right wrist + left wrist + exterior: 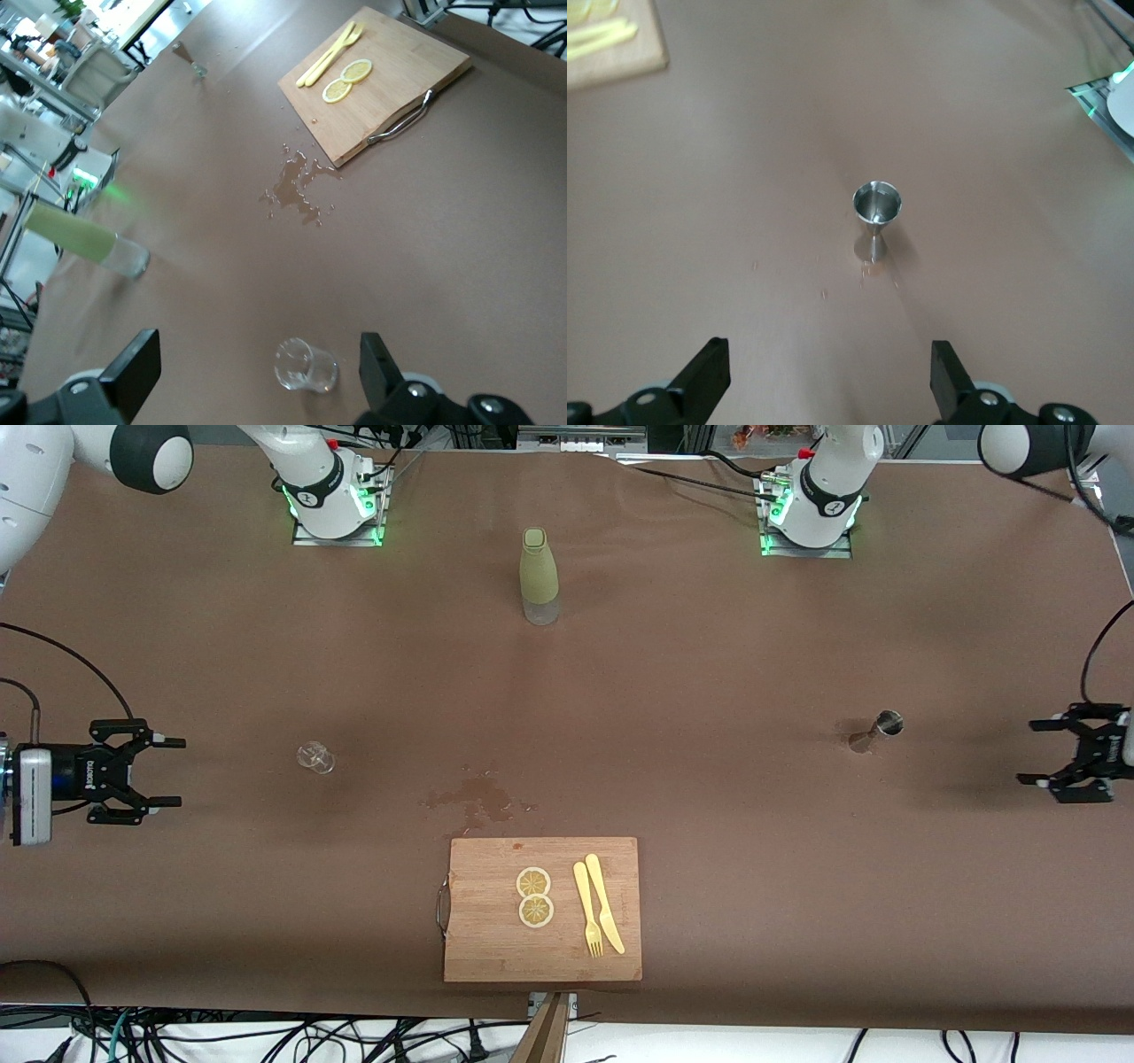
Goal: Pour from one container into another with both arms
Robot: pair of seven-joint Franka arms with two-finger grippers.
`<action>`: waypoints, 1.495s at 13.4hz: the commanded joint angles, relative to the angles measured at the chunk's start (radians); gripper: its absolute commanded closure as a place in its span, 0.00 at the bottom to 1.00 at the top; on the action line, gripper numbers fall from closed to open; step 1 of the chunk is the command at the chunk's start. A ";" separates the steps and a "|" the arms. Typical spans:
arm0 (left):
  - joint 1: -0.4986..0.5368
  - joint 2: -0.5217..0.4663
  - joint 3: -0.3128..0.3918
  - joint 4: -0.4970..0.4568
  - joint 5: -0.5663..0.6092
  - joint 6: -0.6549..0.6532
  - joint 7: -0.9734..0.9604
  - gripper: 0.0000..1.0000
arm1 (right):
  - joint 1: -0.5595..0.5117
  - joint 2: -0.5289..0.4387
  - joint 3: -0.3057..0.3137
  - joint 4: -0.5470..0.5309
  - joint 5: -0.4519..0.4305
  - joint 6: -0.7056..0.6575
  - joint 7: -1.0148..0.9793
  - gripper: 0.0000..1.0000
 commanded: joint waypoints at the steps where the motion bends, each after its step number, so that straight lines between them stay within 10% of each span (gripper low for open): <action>1: -0.054 -0.149 -0.013 -0.087 0.130 0.063 -0.220 0.00 | 0.039 -0.014 -0.001 0.060 -0.032 -0.013 0.272 0.00; 12: -0.296 -0.535 -0.013 -0.300 0.414 0.120 -1.429 0.00 | 0.279 -0.212 0.001 0.068 -0.512 0.013 1.128 0.00; 20: -0.370 -0.602 -0.099 -0.385 0.472 0.087 -2.181 0.00 | 0.288 -0.386 0.022 0.053 -0.889 -0.171 1.139 0.00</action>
